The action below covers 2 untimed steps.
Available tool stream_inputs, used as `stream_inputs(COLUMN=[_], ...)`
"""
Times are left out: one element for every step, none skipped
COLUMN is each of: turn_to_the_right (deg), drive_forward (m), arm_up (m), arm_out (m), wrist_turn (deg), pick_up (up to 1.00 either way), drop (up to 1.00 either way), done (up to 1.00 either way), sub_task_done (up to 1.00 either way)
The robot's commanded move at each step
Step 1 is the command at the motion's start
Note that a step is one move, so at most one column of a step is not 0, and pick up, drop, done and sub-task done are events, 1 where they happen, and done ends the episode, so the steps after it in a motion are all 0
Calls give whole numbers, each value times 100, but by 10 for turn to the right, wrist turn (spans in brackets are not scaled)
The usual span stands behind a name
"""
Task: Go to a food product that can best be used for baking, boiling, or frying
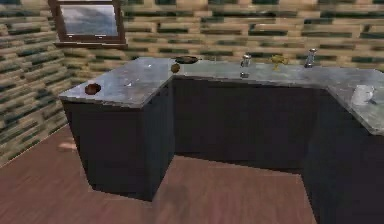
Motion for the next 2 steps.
stream_inputs(turn_to_the_right=[0,450], drive_forward=[80,0], arm_up=[0,0], arm_out=[0,0], wrist_turn=[0,0], pick_up=[0,0], drop=[0,0], done=[0,0], sub_task_done=[0,0])
